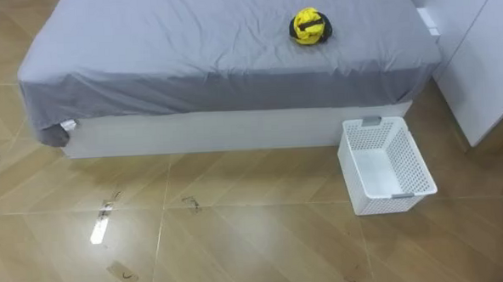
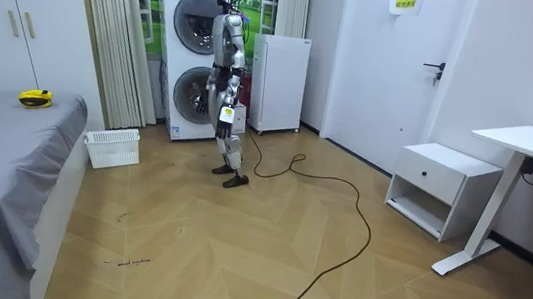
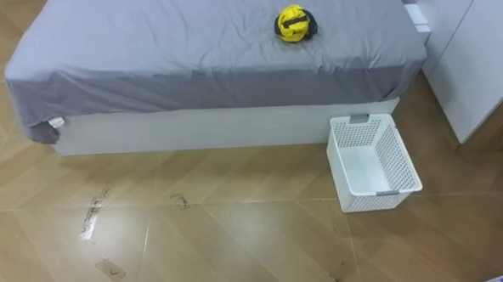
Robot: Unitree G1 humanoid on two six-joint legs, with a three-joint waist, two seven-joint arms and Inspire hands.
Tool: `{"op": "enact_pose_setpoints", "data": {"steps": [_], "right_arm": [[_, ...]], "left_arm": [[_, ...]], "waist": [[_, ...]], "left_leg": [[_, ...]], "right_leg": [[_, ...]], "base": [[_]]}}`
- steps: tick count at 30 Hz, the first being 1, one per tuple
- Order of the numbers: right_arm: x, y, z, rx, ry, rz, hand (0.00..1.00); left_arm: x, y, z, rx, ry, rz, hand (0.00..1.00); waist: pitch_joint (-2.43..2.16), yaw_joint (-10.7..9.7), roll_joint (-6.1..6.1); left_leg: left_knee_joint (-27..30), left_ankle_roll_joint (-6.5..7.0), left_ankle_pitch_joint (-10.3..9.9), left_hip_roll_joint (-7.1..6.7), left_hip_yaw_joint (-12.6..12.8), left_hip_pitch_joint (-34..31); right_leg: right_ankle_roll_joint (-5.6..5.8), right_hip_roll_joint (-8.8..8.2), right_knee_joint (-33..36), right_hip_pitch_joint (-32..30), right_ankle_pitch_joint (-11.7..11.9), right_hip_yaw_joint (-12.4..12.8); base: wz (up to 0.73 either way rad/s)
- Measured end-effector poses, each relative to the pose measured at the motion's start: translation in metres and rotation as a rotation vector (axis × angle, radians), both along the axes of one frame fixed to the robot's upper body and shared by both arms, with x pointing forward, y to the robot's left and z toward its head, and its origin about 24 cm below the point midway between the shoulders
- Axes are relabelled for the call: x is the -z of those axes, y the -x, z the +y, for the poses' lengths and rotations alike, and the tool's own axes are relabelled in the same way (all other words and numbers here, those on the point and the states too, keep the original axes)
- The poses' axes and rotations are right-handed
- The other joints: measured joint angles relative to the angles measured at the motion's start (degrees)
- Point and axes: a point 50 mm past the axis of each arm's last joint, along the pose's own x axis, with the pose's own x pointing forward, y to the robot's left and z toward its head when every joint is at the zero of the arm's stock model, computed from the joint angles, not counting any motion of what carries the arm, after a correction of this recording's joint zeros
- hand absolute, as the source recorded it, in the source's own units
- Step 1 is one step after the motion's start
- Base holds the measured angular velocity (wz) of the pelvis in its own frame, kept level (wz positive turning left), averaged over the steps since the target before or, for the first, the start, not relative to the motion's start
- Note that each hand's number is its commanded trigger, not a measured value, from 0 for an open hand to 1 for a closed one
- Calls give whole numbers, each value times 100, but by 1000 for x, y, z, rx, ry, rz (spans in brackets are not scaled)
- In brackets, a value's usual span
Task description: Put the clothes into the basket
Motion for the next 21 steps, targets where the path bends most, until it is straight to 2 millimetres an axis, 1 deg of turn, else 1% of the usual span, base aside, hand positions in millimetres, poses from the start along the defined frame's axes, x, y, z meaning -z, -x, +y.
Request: {"op": "enact_pose_setpoints", "data": {"steps": [8, 13, 19, 21], "right_arm": [[1, 1, 2, -9, -30, 2, 0], [1, 2, 2, 7, -46, 1, 0], [1, 2, 2, 25, -66, -5, 0], [1, 2, 3, 28, -70, -6, 0]], "left_arm": [[0, 2, 0, -3, 3, 4, 0], [0, 2, 1, -13, 19, 6, 0], [0, 3, 2, -24, 37, 9, 0], [0, 4, 2, -27, 36, 11, 0]], "waist": [[-10, 4, -46], [-23, -6, -30], [-21, -44, -28], [-29, -46, -10]], "left_leg": [[8, 1, 1, -1, 74, 47], [12, 1, 1, -2, 75, 47], [16, 1, 1, -15, 75, 30], [16, 0, 1, -15, 74, 33]], "right_leg": [[6, -1, -2, 40, -4, 71], [10, -3, -10, -9, -6, 51], [25, -24, -13, 60, -25, -19], [26, -24, -16, 62, -30, -21]], "base": [[0], [0], [5], [3]]}}
